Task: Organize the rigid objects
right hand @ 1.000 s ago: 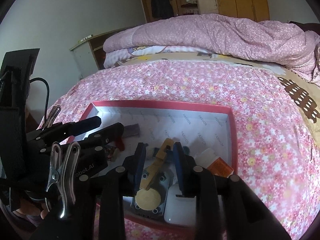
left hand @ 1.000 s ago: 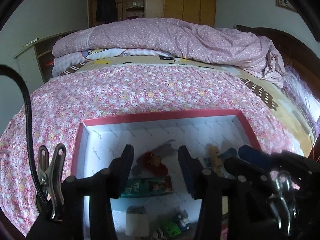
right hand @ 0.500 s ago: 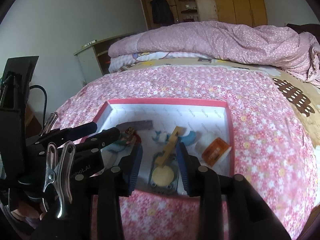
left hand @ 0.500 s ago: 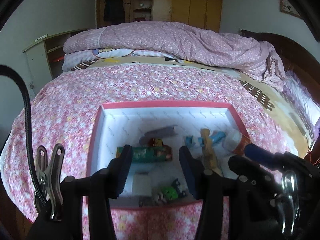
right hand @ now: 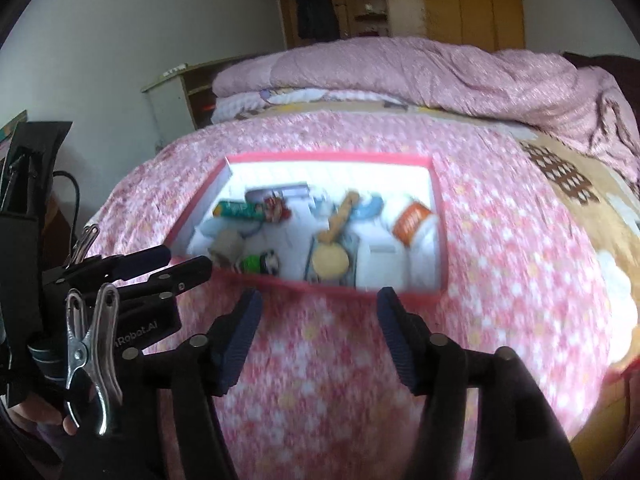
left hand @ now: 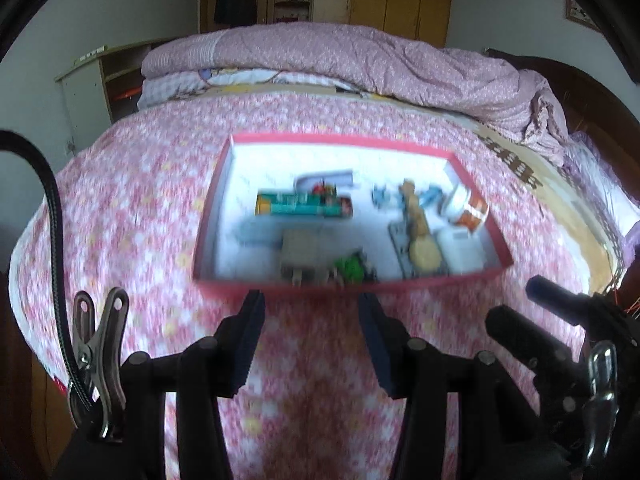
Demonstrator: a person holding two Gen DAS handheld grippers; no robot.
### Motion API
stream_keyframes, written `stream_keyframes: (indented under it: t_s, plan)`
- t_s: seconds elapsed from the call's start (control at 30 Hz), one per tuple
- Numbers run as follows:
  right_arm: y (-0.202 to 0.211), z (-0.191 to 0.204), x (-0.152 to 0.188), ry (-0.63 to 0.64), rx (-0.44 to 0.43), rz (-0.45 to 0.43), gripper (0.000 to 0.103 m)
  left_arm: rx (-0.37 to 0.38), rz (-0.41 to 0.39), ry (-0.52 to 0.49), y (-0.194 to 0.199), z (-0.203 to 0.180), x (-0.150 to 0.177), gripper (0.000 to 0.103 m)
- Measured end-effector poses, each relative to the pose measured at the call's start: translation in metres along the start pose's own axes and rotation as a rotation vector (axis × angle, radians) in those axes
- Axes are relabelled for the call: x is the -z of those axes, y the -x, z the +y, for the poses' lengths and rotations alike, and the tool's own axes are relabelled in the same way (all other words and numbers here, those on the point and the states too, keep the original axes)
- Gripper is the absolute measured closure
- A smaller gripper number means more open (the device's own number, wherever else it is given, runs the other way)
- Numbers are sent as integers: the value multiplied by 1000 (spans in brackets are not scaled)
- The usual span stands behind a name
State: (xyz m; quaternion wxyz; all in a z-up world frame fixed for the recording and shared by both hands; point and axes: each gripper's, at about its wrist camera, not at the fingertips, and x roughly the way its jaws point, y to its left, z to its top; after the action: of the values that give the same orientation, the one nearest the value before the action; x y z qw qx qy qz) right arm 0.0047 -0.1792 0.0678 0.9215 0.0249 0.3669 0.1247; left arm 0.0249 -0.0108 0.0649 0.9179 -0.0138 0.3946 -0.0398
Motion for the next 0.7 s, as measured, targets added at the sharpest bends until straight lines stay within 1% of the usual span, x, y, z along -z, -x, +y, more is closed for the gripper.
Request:
stream_keyframes:
  t_s: [0.1, 0.23, 0.37, 0.43, 0.47, 0.6, 0.7]
  plan:
    - [-2, -3, 19, -31, 23, 40, 41, -16, 26, -11, -5, 0, 17, 52]
    - [-9, -10, 40, -61, 88, 93, 41, -14, 71, -19, -13, -1, 37, 52]
    - [-20, -17, 54, -83, 143, 136, 41, -31, 89, -22, -20, -1, 45, 52]
    - [-27, -18, 59, -95, 148, 167, 41, -34, 93, -12, -24, 0, 48, 52]
    - [-27, -16, 60, -82, 160, 151, 40, -35, 88, -13, -24, 0, 48, 50]
    - [-29, -9, 62, -43, 180, 144, 33, -25, 77, -27, -25, -4, 50, 40]
    - [-29, -10, 64, -54, 175, 133, 33, -29, 62, -31, -26, -6, 52, 38]
